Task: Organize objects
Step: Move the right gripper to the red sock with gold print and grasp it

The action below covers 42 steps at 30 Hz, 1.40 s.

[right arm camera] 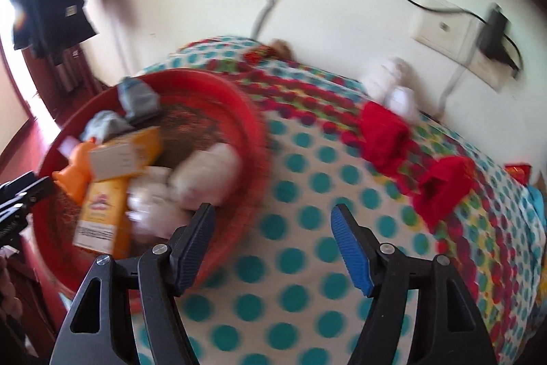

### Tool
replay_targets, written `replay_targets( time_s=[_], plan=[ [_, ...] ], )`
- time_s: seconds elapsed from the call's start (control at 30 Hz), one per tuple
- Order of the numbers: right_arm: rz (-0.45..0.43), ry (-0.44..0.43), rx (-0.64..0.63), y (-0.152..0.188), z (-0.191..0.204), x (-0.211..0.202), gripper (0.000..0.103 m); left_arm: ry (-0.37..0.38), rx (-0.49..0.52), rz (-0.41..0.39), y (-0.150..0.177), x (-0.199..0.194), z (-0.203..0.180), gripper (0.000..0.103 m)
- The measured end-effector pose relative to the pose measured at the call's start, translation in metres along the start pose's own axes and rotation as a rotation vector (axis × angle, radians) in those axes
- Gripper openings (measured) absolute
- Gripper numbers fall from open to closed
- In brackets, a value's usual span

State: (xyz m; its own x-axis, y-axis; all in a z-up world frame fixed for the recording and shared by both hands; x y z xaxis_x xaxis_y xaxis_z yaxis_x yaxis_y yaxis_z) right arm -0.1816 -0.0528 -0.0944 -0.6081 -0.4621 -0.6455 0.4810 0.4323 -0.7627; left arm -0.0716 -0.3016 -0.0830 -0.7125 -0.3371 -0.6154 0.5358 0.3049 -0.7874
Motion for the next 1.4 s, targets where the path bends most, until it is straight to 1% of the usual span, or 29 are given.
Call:
replay_targets(
  time_s=[0.13,0.2,0.23,0.27,0.33,0.4,0.5,0.53,0.6,0.8,0.93,1.0,1.03,1.07,1.1,1.13,1.17,1.23,1.4],
  plan=[
    [0.022,0.105,0.083,0.012,-0.060,0.011,0.068,0.011,0.001,0.006,0.001,0.001,-0.001,0.052],
    [0.033,0.138,0.139,0.015,-0.085,0.017,0.068,0.009,0.004,0.007,0.001,0.001,-0.001,0.052],
    [0.036,0.146,0.164,0.017,-0.094,0.018,0.070,0.010,0.007,0.008,0.001,0.001,-0.002,0.052],
    [0.040,0.157,0.201,0.018,-0.105,0.021,0.075,0.007,0.007,0.008,0.001,0.001,-0.002,0.052],
    [0.049,0.176,0.292,0.019,-0.127,0.028,0.080,0.012,0.009,0.016,0.002,0.002,-0.003,0.052],
    [0.051,0.189,0.347,0.018,-0.140,0.033,0.080,0.013,0.011,0.018,0.002,0.003,-0.004,0.052],
    [0.057,0.199,0.399,0.013,-0.155,0.045,0.083,0.019,0.013,0.024,0.003,0.004,-0.006,0.052],
    [0.058,0.202,0.408,0.011,-0.155,0.049,0.085,0.021,0.015,0.025,0.004,0.004,-0.006,0.052],
    [0.057,0.210,0.433,0.007,-0.161,0.059,0.086,0.015,0.023,0.025,0.005,0.004,-0.007,0.052],
    [0.073,0.221,0.472,-0.002,-0.168,0.088,0.088,0.005,0.050,0.028,0.008,0.007,-0.010,0.052],
    [0.086,0.229,0.469,-0.003,-0.170,0.104,0.088,0.010,0.042,0.032,0.009,0.009,-0.010,0.052],
    [0.070,0.240,0.429,-0.004,-0.167,0.107,0.086,0.002,0.038,0.041,0.010,0.012,-0.008,0.052],
    [0.067,0.243,0.402,-0.004,-0.165,0.107,0.083,-0.003,0.036,0.040,0.010,0.013,-0.007,0.052],
    [0.066,0.245,0.376,-0.004,-0.164,0.108,0.075,-0.004,0.034,0.043,0.010,0.014,-0.007,0.052],
    [0.062,0.240,0.336,-0.004,-0.160,0.107,0.071,-0.008,0.034,0.045,0.011,0.015,-0.006,0.052],
    [0.055,0.228,0.309,-0.003,-0.158,0.105,0.063,-0.016,0.034,0.046,0.011,0.015,-0.006,0.052],
    [0.051,0.219,0.297,-0.002,-0.158,0.104,0.058,-0.019,0.036,0.042,0.011,0.015,-0.006,0.052],
    [0.040,0.201,0.279,0.001,-0.156,0.099,0.053,-0.028,0.037,0.034,0.011,0.014,-0.005,0.052],
    [0.021,0.165,0.260,0.015,-0.158,0.080,0.050,-0.035,0.059,0.003,0.011,0.010,-0.009,0.052]
  ],
)
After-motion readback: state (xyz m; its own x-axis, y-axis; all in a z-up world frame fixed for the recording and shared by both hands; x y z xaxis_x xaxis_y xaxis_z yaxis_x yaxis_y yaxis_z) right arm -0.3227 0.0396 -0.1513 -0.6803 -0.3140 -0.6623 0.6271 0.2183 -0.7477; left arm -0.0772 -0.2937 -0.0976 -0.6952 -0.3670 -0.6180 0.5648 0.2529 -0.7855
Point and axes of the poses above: each gripper's, at about its wrist camera, not at the fingertips, and x roughly the way its jaws point, z to its left, y to its underside, the point moved 3 cm from there along x, roughly the way its jaws point, and after that the axes turned 10 degrees about -z, right-handed, at the moved point
